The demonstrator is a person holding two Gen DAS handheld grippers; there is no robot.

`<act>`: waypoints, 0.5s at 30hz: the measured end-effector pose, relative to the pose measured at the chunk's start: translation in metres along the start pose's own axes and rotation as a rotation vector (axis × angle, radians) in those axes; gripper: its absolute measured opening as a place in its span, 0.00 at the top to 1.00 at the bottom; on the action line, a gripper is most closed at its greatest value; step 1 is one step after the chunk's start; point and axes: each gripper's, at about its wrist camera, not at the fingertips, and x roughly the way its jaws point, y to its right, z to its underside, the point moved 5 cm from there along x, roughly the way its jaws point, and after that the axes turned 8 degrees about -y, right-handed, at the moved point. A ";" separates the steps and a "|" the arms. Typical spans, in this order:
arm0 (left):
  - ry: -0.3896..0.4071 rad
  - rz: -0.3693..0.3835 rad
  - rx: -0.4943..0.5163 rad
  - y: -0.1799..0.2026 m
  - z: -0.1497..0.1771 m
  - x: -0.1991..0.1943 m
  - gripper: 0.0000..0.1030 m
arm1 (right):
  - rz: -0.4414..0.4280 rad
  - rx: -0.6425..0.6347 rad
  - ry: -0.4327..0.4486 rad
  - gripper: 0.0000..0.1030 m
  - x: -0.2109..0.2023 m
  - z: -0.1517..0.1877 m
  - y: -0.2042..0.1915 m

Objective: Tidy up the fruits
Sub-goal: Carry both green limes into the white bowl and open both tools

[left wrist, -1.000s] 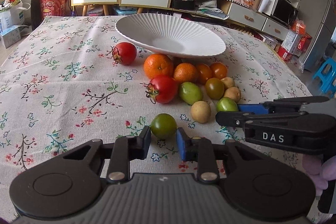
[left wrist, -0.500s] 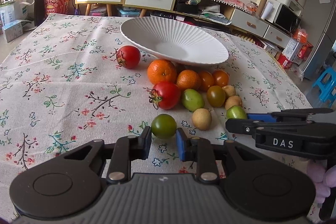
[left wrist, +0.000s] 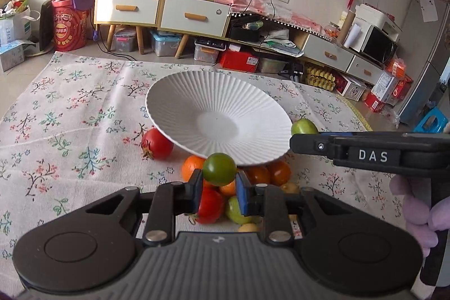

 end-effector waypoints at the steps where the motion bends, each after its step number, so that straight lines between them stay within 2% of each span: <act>1: -0.001 -0.002 0.010 0.001 -0.005 0.004 0.83 | -0.003 0.002 -0.005 0.77 0.004 -0.008 0.001; 6: -0.033 -0.013 0.028 0.000 -0.022 0.031 0.83 | -0.053 0.041 -0.037 0.77 0.028 -0.032 0.011; 11: -0.060 -0.005 0.047 -0.003 -0.030 0.054 0.83 | -0.073 0.056 -0.080 0.77 0.054 -0.040 0.017; 15: -0.068 0.009 0.101 0.000 -0.034 0.069 0.83 | -0.077 0.048 -0.108 0.77 0.070 -0.044 0.014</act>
